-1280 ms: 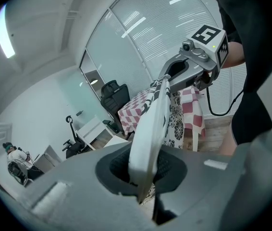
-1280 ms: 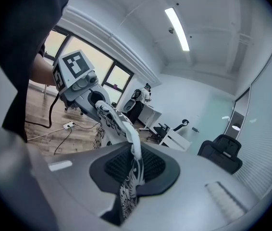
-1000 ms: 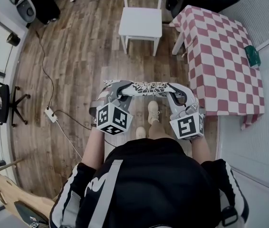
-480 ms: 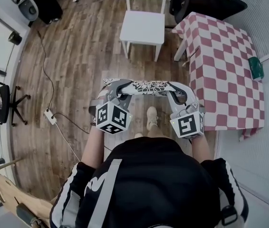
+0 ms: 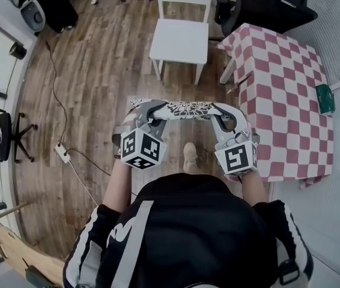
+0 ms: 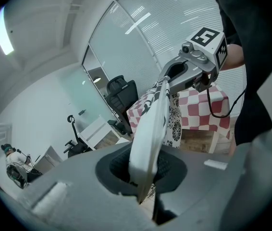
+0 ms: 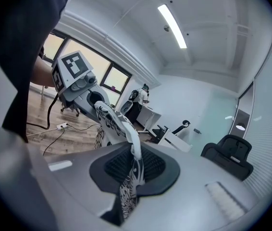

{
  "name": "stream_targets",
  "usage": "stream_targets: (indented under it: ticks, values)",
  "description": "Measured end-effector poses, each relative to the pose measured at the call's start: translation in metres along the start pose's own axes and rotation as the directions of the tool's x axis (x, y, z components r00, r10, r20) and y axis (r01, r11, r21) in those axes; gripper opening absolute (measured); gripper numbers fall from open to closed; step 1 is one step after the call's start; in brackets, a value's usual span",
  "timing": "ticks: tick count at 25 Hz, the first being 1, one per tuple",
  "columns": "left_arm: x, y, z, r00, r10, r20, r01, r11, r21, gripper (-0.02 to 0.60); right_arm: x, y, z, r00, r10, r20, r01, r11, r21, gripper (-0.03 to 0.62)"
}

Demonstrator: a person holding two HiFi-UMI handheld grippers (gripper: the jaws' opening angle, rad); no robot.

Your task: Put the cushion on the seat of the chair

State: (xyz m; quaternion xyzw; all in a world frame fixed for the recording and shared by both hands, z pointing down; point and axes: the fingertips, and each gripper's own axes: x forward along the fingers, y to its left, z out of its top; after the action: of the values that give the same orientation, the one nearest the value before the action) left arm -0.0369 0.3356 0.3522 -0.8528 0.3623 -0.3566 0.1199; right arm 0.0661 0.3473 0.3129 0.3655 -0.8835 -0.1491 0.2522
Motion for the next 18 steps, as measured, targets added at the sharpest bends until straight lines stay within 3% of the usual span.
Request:
stream_targets:
  ticks: [18]
  values:
    - [0.077,0.057,0.022,1.000,0.017,-0.021,-0.018,1.000,-0.015,0.025,0.058,-0.081,-0.018,0.998,0.047,0.032,-0.047,0.999,0.005,0.015]
